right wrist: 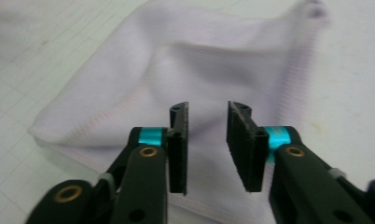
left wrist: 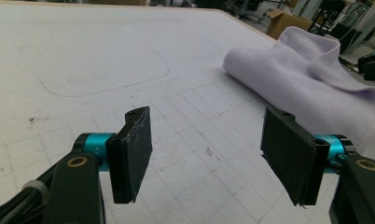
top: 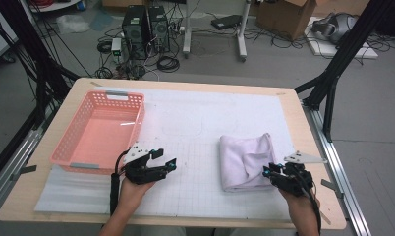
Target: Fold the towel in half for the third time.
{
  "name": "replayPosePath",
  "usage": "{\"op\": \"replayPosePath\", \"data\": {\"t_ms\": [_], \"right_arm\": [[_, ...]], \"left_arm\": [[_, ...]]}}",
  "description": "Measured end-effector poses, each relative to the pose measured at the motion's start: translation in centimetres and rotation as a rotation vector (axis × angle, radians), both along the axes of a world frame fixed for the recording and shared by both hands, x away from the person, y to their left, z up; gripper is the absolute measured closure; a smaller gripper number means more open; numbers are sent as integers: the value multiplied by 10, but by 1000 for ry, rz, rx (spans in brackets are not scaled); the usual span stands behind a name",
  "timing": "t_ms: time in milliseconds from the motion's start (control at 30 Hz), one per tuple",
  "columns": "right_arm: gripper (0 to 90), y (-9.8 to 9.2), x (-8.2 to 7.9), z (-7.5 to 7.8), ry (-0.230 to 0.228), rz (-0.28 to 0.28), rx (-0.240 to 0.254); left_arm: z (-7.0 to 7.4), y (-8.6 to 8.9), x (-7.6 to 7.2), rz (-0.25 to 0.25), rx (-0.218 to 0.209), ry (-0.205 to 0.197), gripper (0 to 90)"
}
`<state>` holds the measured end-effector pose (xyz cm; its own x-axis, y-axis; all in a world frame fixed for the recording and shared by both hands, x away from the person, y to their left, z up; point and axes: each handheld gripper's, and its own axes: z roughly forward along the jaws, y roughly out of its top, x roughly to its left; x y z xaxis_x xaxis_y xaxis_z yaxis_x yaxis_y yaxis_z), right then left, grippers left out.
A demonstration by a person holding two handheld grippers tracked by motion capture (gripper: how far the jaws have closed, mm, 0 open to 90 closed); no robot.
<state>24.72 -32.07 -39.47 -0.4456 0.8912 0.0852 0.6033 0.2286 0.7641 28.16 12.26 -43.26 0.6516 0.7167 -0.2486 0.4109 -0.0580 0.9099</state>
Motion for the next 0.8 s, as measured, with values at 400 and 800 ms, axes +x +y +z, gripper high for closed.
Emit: {"op": "replayPosePath", "data": {"t_ms": [400,800], "right_arm": [[544,33,55,20,-14,44,-46],[861,17,38,-9,82,130,-93]], "left_arm": [[-1,-1,1,-2,-6,2,341],[0,3,1,8,-6,2,341]]}}
